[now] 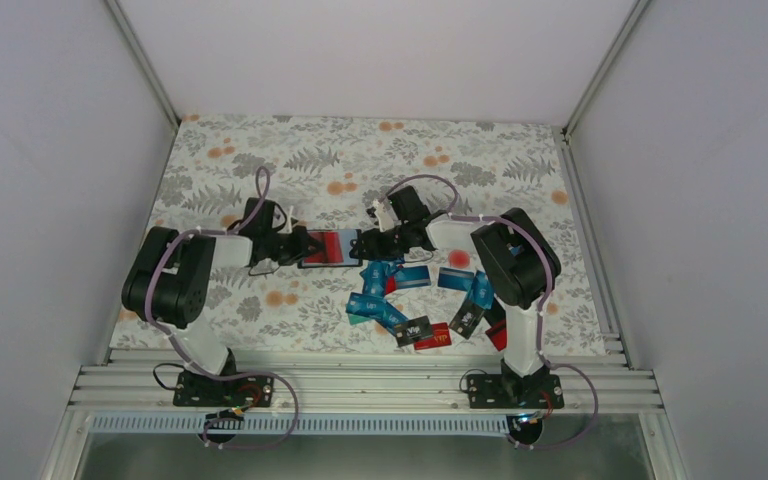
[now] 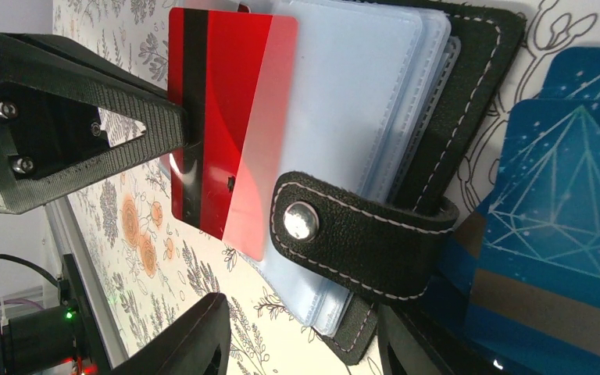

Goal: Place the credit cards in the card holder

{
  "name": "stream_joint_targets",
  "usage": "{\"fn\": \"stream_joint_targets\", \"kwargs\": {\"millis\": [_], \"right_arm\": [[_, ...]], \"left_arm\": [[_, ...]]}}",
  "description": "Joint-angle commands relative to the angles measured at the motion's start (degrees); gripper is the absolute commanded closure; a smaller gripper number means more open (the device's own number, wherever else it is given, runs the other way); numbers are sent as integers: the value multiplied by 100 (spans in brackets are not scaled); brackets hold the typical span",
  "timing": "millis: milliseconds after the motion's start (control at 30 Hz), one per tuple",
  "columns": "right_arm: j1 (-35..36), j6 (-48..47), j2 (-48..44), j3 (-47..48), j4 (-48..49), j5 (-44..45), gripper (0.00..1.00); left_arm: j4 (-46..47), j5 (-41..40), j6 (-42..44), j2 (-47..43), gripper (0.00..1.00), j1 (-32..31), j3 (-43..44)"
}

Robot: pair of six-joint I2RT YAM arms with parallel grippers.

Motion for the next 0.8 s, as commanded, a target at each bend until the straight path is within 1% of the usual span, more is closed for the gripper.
{"fn": "stream_joint_targets", "kwargs": {"millis": [0, 133, 300, 767], "right_arm": [[0, -81, 142, 78, 6, 11, 51], [4, -133, 177, 114, 3, -16, 51], [-3, -239, 234, 232, -87, -35, 51], [-4, -403, 340, 446, -274, -10, 51]], "left_arm": [[-785, 34, 176, 223, 98, -1, 340], [-1243, 97, 601, 422, 98, 9, 633], [-1304, 341, 930, 708, 98, 8, 792], [-1322, 334, 976, 943, 98, -102, 1017]]}}
